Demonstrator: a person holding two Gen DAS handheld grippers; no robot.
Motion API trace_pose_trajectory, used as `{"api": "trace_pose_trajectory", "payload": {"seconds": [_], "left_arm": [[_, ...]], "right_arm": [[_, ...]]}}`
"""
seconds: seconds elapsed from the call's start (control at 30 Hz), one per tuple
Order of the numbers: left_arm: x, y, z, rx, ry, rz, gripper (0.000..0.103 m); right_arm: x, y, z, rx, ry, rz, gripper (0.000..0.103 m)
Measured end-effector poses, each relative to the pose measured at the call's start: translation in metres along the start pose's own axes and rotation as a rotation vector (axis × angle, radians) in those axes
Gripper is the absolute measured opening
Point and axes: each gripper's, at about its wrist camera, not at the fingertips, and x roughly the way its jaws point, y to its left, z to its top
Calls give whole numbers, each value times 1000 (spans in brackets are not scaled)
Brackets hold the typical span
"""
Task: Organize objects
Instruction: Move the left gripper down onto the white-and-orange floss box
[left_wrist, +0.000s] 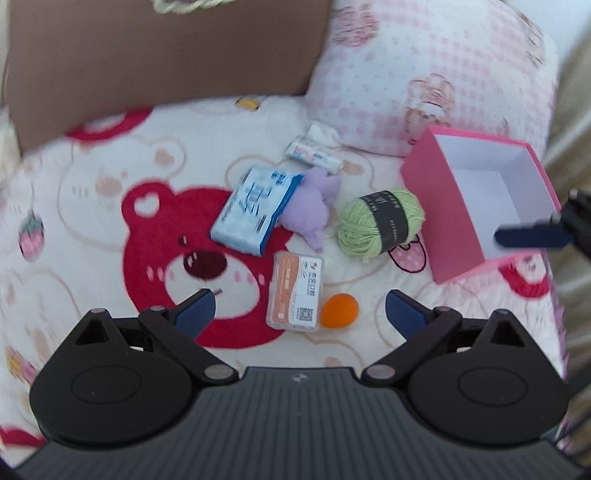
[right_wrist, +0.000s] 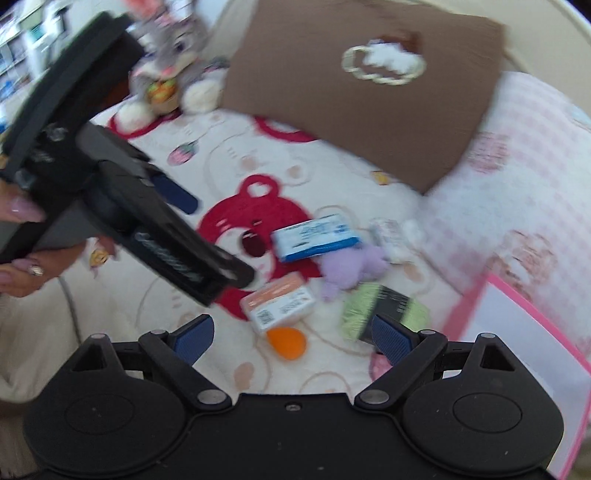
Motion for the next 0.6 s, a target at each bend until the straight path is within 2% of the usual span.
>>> {"api": "trace_pose_trajectory", "payload": {"seconds": [0.07, 0.17, 0.27, 0.37, 0.47, 0.6], "left_arm": [[13, 6, -5, -29, 28, -21, 95], [28, 15, -15, -45, 46, -25, 92], [40, 22, -21, -62, 66, -24, 92], [50, 28, -25, -57, 80, -82, 92], [59, 32, -29, -62, 75, -63, 92], [72, 42, -32, -116, 105, -91, 92]], "right_arm": [[13, 10, 1, -67, 36, 62, 94], [31, 24, -4, -124, 49, 75, 94], [46, 31, -9, -158, 33, 54, 94], [63, 31, -9, -168, 45, 48, 94], [80, 30, -7, -194, 64, 39, 94], [100, 32, -6, -248, 88, 37, 94]]}}
